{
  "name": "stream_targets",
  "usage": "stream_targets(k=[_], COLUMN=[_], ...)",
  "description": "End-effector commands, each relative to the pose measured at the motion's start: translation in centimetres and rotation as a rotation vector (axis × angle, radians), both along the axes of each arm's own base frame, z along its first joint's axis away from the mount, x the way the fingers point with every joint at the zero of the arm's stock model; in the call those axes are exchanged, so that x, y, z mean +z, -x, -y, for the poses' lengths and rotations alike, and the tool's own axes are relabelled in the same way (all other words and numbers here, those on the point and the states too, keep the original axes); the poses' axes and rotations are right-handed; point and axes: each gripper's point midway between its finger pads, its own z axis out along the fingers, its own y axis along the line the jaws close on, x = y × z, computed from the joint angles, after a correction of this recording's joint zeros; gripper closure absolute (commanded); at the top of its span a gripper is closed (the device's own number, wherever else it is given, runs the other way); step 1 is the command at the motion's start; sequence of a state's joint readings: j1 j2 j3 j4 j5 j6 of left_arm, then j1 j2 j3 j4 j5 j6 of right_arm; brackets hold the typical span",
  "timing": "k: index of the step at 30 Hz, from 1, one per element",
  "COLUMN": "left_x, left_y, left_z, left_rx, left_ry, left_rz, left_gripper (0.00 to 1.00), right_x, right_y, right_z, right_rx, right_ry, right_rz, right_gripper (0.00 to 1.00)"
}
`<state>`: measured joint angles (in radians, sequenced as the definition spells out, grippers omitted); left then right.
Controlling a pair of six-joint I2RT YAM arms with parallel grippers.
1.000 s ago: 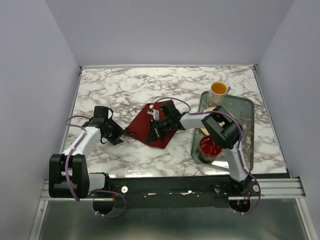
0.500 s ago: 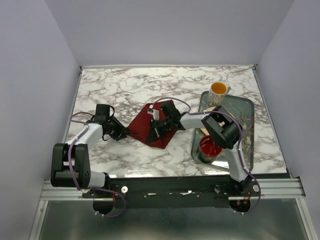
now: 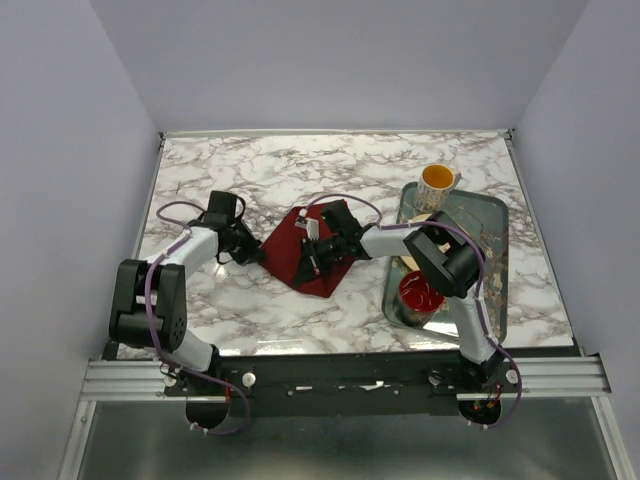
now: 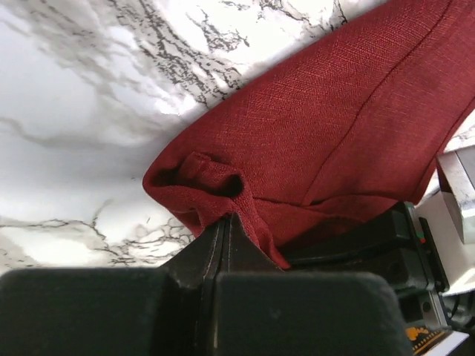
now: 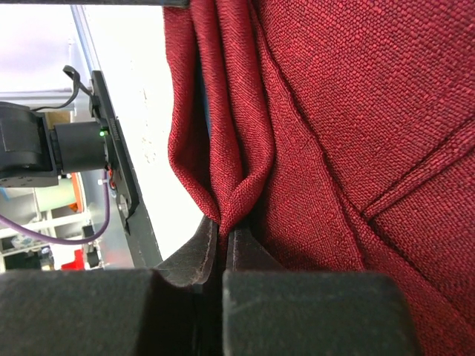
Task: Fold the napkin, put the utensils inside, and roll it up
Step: Roll the napkin with the utensil
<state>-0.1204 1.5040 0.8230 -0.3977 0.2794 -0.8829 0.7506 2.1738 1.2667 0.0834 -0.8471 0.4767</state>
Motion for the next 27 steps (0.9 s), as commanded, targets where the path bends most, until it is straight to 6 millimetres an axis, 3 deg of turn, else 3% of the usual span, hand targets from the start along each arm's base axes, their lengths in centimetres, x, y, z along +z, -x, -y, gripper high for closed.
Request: stream_targets(k=[1, 7, 15, 19, 24, 26, 27], left_x=[-0.6, -2.3, -3.3, -4.2, -4.9, -4.9, -4.9], left_y=[-1.1, -1.1, -1.2, -0.9, -0.7, -0.8, -0.7], left_z=[0.5, 0.4, -0.4, -0.5, -0.5, -0.5, -0.5], left_rx=[-0.026, -0.033, -0.024, -0.028, -0.033, -0.037, -0.042], left_ry=[-0.043, -0.083, -0.128, -0.133, -0.139, -0.141, -0.141], left_rz=[-0.012, -0.056, -0.068, -0.09, -0.1, -0.099, -0.1], left_gripper=[1.0, 1.0, 1.0, 1.0, 1.0, 1.0, 1.0], right_x=[-4.5, -4.8, -2.6, -2.7, -3.4, -3.8, -4.0], right_y=[-0.4, -0.5, -1.4, -1.9, -2.0, -2.2, -2.4], right_z=[2.6, 3.3, 3.2, 3.2, 3.3, 3.4, 3.5], right_rx=[-0.028, -0.034, -0.033, -0.035, -0.031, -0.039, -0.046], right_ry=[0.173, 0.213, 0.224, 0.246, 0.268, 0.282, 0.289], right_rz=[0.059, 0.082, 0.132, 0.15, 0.141, 0.143, 0.142], right_gripper=[0.92, 0.78, 0.58, 0.51, 0.51, 0.58, 0.69])
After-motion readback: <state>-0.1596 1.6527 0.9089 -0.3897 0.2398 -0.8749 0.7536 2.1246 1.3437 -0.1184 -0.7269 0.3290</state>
